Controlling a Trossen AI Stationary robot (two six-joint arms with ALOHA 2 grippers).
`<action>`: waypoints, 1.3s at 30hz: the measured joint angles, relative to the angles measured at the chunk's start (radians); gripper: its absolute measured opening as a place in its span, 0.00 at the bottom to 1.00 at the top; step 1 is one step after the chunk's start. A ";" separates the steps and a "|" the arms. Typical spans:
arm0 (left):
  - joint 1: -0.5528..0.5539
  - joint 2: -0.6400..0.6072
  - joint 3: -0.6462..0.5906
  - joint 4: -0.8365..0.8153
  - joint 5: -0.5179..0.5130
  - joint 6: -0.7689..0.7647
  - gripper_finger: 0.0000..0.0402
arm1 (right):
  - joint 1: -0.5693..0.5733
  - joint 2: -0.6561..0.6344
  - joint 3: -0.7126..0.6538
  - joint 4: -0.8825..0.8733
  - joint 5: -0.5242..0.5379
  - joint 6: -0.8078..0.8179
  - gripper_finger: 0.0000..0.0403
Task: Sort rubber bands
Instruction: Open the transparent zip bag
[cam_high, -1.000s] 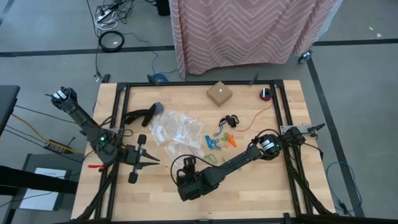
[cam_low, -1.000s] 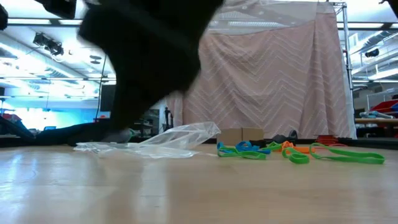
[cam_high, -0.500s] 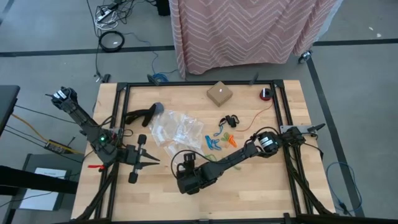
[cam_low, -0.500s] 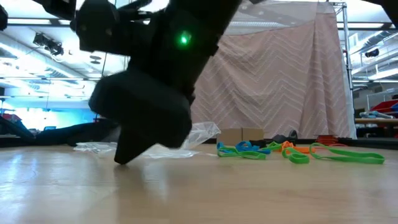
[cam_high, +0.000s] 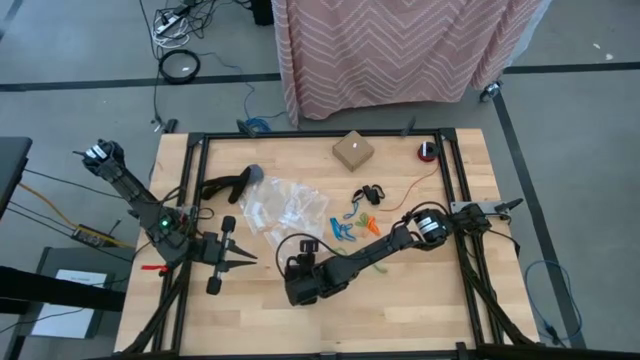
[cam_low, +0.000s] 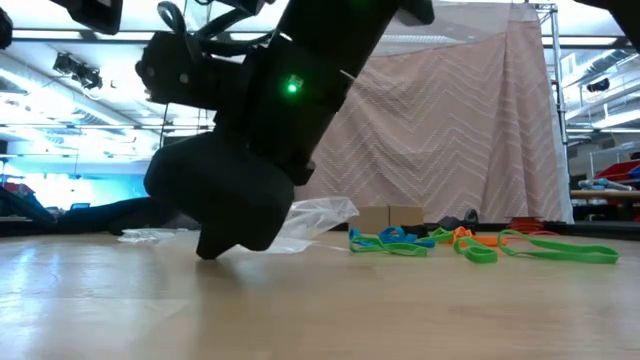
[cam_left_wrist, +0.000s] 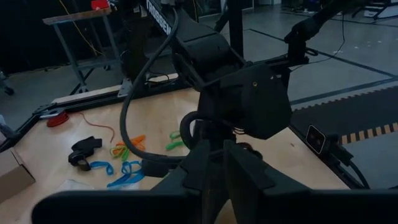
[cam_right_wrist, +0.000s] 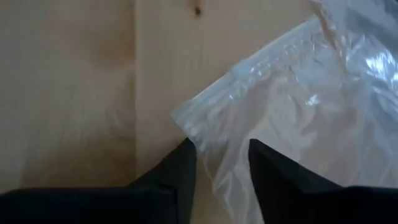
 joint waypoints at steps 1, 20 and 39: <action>-0.002 0.000 0.000 0.000 0.000 0.000 0.14 | -0.003 0.000 -0.001 -0.001 0.001 0.017 0.26; -0.004 0.000 0.000 0.000 0.000 -0.023 0.14 | 0.037 0.005 0.184 -0.009 0.059 0.081 0.00; -0.004 0.000 0.000 0.339 0.028 0.218 0.14 | 0.103 -0.012 0.430 -0.325 0.347 0.351 0.00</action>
